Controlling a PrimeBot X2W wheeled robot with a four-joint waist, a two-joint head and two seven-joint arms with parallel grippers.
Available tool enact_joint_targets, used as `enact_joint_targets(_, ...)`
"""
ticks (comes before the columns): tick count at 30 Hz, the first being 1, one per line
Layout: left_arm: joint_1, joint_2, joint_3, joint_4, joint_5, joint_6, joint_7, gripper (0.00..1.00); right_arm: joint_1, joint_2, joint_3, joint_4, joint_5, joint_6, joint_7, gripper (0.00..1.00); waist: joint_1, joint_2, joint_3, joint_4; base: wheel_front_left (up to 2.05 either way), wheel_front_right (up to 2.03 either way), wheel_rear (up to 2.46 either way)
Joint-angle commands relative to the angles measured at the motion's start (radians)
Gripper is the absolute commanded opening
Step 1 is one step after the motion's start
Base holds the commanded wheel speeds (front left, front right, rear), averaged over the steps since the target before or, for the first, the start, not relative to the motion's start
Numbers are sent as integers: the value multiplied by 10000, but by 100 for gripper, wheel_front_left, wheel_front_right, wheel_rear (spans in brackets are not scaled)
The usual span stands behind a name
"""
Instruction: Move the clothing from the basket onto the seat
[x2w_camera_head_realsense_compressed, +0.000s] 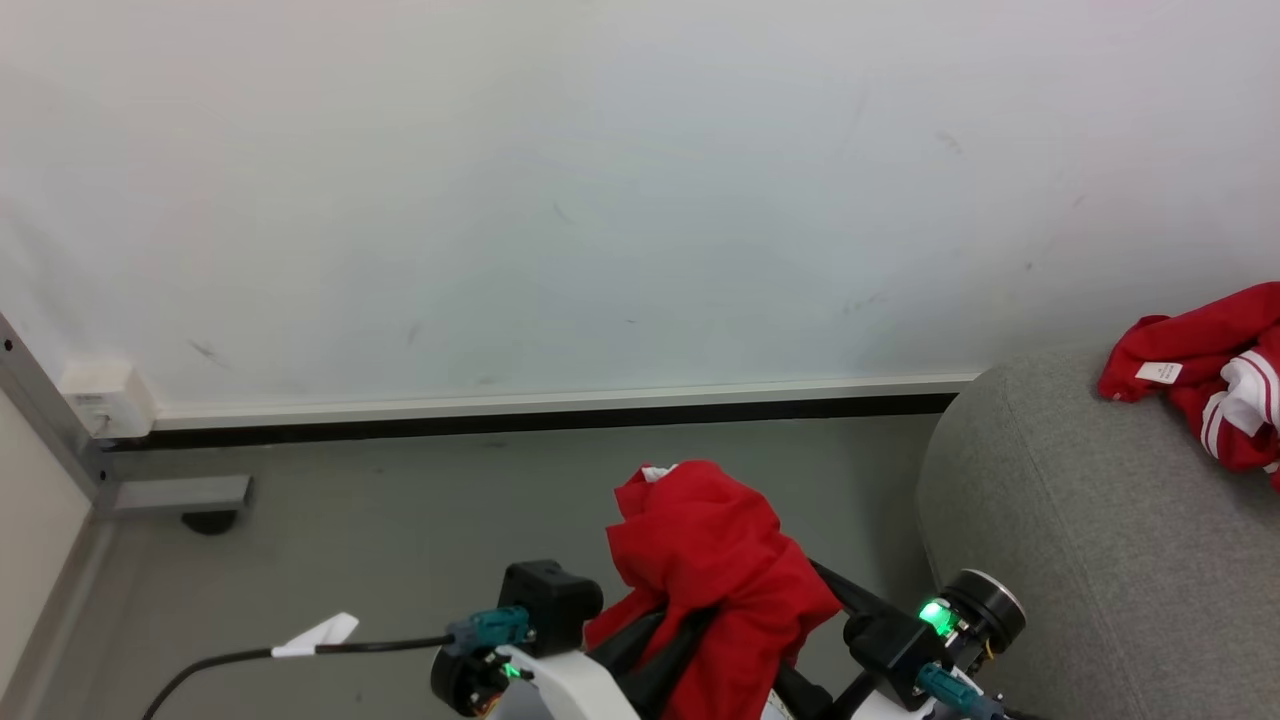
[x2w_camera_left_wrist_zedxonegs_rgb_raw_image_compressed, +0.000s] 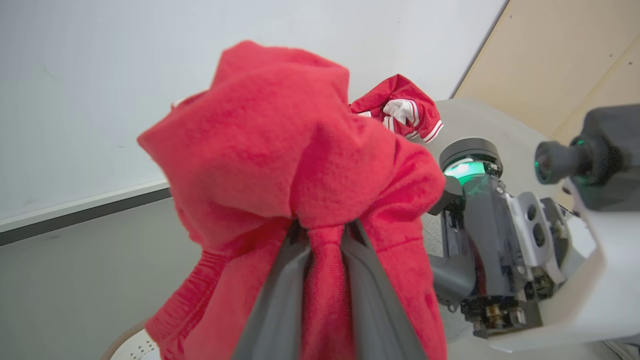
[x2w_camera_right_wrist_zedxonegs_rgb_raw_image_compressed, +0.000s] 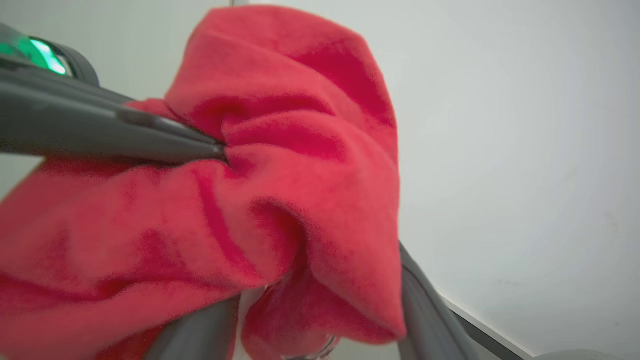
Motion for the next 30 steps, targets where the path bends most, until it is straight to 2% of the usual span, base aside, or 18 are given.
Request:
enact_joint_targets(1, -119, -5, -28, 33, -78, -93, 47, 0, -200, 8, 50, 181, -34, -26, -26, 88, 0, 0, -8, -18, 0, 0, 0)
enact_joint_targets(2, -135, 11, -71, 45, -123, -117, 79, 0, -224, 72, -42, 211, 43, -26, -26, 41, 0, 0, -10, -24, 0, 0, 0)
enact_joint_targets(3, -150, 25, -94, 57, -158, -132, 93, 0, -248, 121, -143, 236, 47, -26, -27, 0, 0, 0, -8, -29, 0, 0, 0)
enact_joint_targets(10, -195, 101, -83, 183, -51, -52, -69, 0, 24, 271, -592, 190, 281, -26, -27, 0, 0, 0, 17, -53, 0, 0, 0)
enact_joint_targets(12, -202, 116, -69, 213, 32, -16, -160, 45, 98, 291, -699, 174, 373, -26, -27, 0, 0, 0, 17, -65, 0, 0, 0)
enact_joint_targets(13, -211, 118, -69, 209, 43, -16, -236, 92, 127, 301, -767, 165, 440, -26, -27, 0, 0, 0, 16, -69, 0, 0, 0)
enact_joint_targets(14, -235, 150, -94, 225, 108, -42, -305, 100, 144, 310, -843, 141, 500, -26, -27, 0, 0, 0, 16, -75, 0, 0, 0)
enact_joint_targets(21, -290, 257, -309, 470, 433, -186, -1046, 100, 293, 300, -1694, -66, 1142, -26, -28, 0, 0, 0, 9, -147, 0, 0, 0)
enact_joint_targets(30, -448, 238, -402, 904, 684, -207, -1674, 100, 327, 68, -2264, -273, 1208, -26, -28, 0, 0, 0, 40, -334, 0, 0, 0)
